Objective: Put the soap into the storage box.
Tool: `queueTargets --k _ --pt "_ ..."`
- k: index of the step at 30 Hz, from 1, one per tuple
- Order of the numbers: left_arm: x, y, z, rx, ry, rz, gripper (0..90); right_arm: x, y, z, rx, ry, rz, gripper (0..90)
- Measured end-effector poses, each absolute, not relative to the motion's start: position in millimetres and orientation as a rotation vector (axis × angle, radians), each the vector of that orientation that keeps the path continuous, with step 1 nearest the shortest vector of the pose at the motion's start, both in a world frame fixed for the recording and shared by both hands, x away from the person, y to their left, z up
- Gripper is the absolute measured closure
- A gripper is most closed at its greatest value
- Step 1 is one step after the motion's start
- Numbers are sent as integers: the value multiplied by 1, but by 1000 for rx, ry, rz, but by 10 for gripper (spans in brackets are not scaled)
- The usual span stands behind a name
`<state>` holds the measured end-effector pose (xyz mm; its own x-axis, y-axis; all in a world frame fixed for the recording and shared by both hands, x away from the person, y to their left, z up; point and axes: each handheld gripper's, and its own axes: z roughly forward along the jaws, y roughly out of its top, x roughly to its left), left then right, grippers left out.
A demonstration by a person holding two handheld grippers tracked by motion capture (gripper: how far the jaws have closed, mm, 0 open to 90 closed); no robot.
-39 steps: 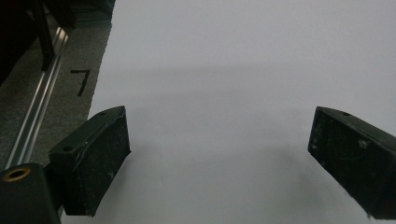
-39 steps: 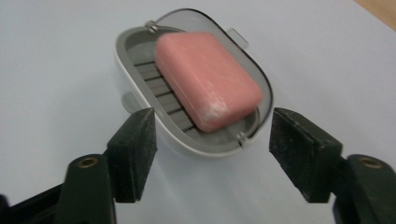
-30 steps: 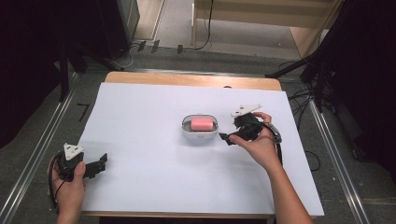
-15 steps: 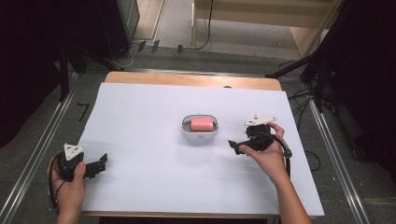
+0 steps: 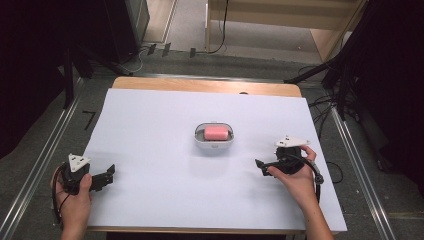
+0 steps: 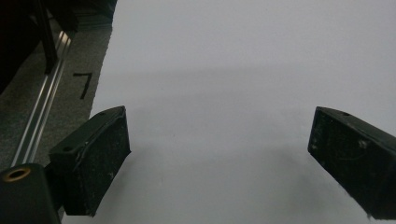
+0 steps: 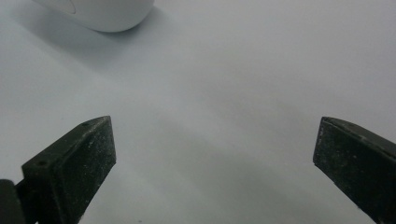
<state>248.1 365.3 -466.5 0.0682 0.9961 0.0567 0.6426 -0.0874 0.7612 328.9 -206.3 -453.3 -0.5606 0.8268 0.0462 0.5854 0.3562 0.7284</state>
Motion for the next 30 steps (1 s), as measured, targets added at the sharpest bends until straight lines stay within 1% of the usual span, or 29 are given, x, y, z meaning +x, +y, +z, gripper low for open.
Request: queueTargets --k 16,30 --pt "247 365 -466 1786 1623 822 59 298 -246 -473 1349 2215 1037 0" --pt "246 366 -466 1774 1620 827 62 271 -281 -482 1425 2134 1040 0"
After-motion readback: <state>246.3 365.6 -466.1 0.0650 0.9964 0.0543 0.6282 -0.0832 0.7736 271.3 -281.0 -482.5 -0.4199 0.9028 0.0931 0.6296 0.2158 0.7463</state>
